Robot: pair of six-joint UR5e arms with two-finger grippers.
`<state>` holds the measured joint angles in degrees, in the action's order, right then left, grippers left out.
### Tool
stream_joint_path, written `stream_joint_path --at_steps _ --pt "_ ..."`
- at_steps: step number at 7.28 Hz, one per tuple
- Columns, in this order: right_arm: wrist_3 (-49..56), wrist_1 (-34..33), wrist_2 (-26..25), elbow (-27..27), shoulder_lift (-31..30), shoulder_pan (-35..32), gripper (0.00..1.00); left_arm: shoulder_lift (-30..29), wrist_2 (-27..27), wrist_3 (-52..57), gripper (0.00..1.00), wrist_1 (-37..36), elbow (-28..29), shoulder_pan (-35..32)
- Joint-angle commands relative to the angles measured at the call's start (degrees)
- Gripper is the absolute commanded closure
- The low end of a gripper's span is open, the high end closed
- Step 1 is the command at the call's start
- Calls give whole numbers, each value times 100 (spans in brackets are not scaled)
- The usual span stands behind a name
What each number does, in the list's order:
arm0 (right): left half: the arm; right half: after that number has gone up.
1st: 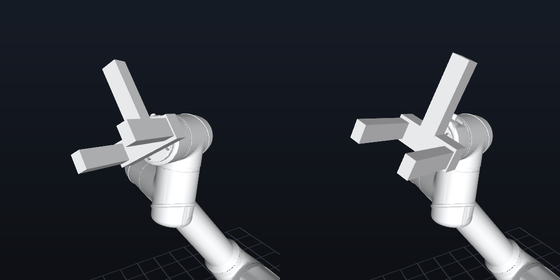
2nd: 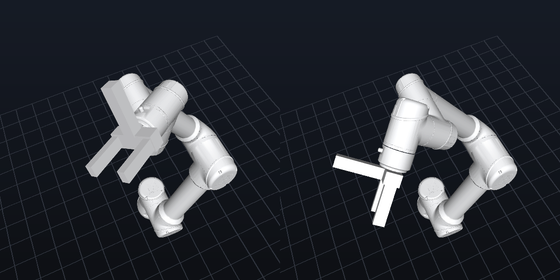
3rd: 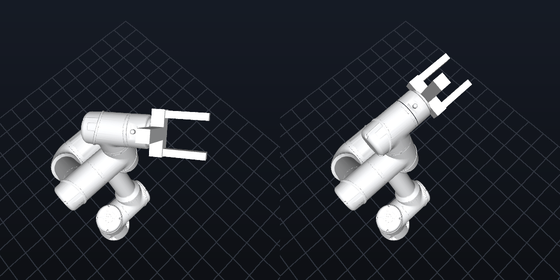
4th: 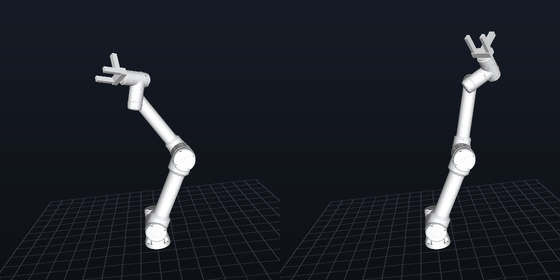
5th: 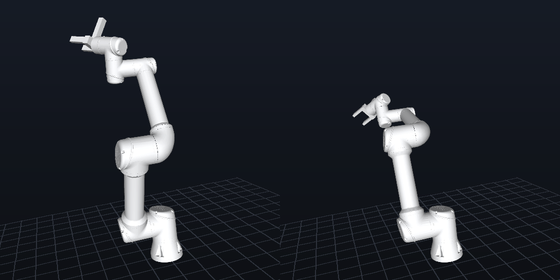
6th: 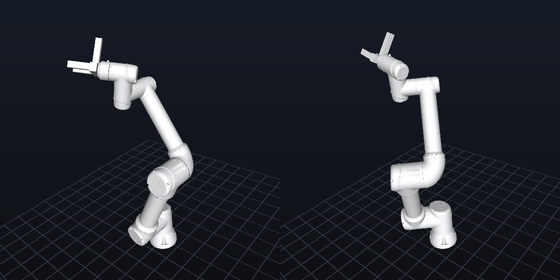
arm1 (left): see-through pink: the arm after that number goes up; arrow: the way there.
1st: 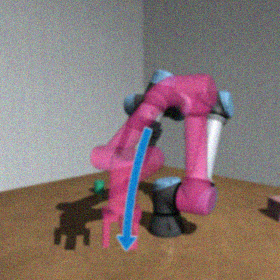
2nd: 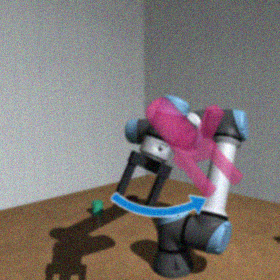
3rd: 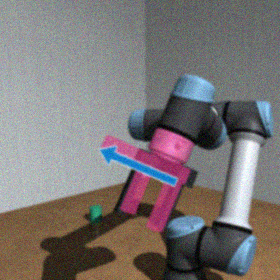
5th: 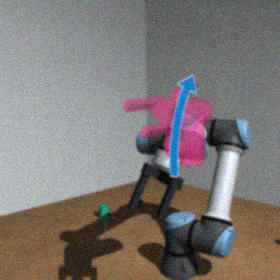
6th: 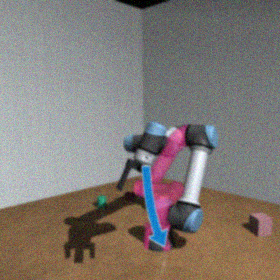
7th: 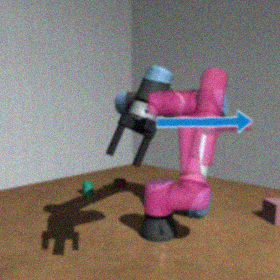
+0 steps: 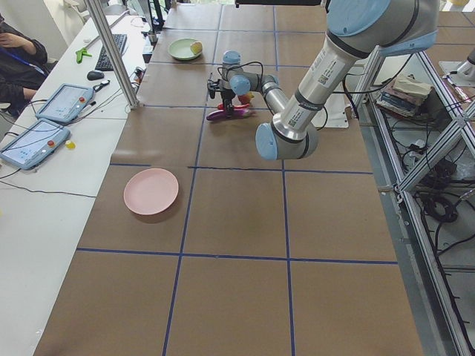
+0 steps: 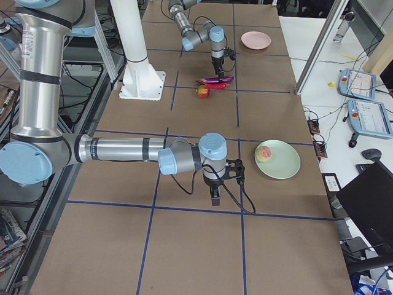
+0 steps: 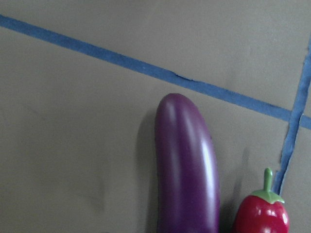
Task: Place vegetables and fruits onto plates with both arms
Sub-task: 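Reach the left gripper down and grasp the purple eggplant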
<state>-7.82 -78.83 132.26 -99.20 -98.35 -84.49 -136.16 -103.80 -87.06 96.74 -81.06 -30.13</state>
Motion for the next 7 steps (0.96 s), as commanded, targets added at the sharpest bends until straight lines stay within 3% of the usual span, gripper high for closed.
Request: stream_joint_path --at_steps 1,2,3,4,5,6,7 --pt "0 0 1 6 -9 2 0 19 18 4 31 11 47 24" --pt "0 0 1 6 -9 2 0 19 18 13 38 37 47 59" --pt "0 0 1 6 0 2 0 19 18 31 58 55 56 60" --pt "0 0 -8 6 0 2 0 28 18 57 91 186 30 34" --pt "0 8 -8 6 0 2 0 80 -34 83 98 291 -14 -176" --pt "-9 8 1 6 0 2 0 124 -87 484 99 275 -41 -560" --pt "-9 8 1 -2 0 2 0 316 -488 1036 100 292 -50 -1069"
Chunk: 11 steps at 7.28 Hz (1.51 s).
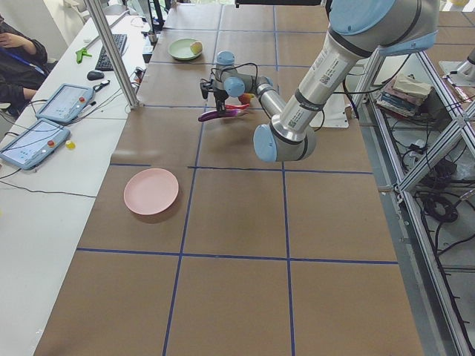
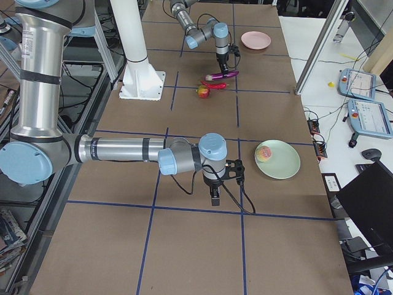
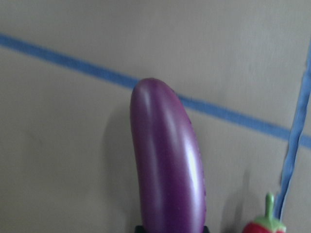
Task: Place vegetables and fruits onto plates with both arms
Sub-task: 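Carry the eggplant with the left gripper onto the pink plate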
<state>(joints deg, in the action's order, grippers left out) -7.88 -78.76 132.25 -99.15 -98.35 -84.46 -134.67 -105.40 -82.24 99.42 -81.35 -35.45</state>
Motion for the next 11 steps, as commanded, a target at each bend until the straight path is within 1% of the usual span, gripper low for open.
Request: stream_joint_path --at_steps 1,2,3,4,5,6,7,8,9,10,11 --pt "-3 1 3 1 -8 0 0 404 -741 1351 100 51 14 -1229" --pt "-3 10 3 9 0 9 0 511 -945 2299 100 8 179 -1853" --pt "-3 19 20 1 0 9 0 512 -964 3031 100 25 668 -2295" --pt "-3 19 29 9 0 9 0 512 -956 3786 100 156 1291 -2586" --pt "-12 27 38 18 0 18 0 503 -965 4151 99 853 2063 -2876" --pt "-3 28 29 36 9 26 0 495 -947 4276 92 1635 2889 -2905" --pt "-21 28 29 36 18 44 0 495 -956 4277 70 2077 3227 -2906" --pt "-56 36 55 27 18 44 0 529 -938 4338 37 2143 3300 -2845" --pt "-73 62 73 10 18 44 0 582 -947 4574 0 2178 3275 -2827" --pt "-82 71 73 -25 35 70 0 591 -1069 4698 0 2248 3231 -2844" --pt "-108 63 91 -95 201 123 0 704 -1775 4778 0 2240 3135 -2992"
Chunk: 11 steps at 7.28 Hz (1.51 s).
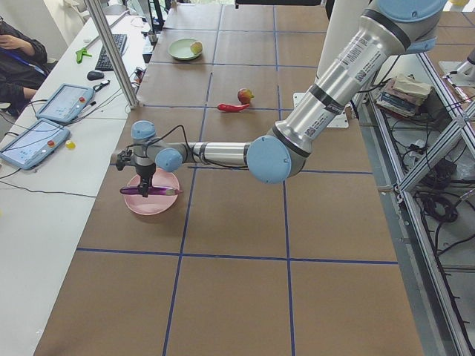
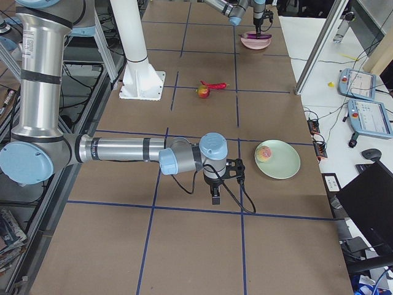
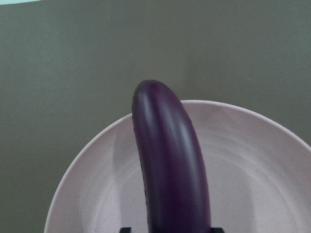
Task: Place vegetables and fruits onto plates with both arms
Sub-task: 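Carry the eggplant with the left gripper onto the pink plate, then grasp the red apple with the right gripper while the left gripper releases the eggplant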
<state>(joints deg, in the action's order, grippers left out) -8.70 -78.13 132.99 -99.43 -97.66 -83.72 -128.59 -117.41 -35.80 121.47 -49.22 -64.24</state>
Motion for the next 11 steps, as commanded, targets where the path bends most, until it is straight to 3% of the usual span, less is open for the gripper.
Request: stream_joint_path --at_steps 1,3,6,9,11 --pt "-26 0 16 -85 342 241 0 228 -1060 430 0 -1 -296 -428" --pt "-629 -53 -1 -365 1131 1064 0 537 -1600 644 0 -53 -727 -756" --pt "-3482 -140 -623 -964 1993 2865 0 546 -1592 635 0 -168 -799 -748" --pt "-4981 -1927 -2078 -947 3820 4605 0 782 -1583 565 0 -203 -1298 -722" --pt "-5683 -2092 -2469 -833 4175 5232 0 792 -1601 -11 0 -858 -1920 -704"
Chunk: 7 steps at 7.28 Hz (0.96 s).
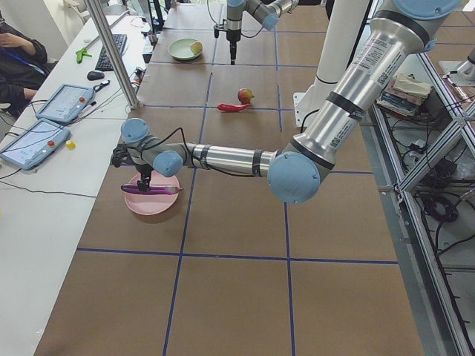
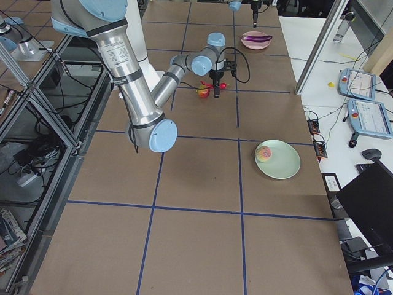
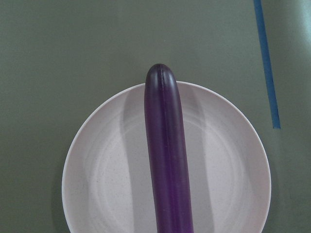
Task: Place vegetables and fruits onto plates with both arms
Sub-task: 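Grasp the red apple with the right gripper while the left gripper releases the eggplant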
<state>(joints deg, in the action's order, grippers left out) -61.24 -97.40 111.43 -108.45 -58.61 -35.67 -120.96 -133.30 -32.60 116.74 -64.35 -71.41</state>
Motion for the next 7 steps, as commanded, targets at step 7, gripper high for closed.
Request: stream_joint_path --at_steps 7 --pt "-793 -95 -1070 1484 1018 1176 0 433 41 -1346 0 -1180 -1967 506"
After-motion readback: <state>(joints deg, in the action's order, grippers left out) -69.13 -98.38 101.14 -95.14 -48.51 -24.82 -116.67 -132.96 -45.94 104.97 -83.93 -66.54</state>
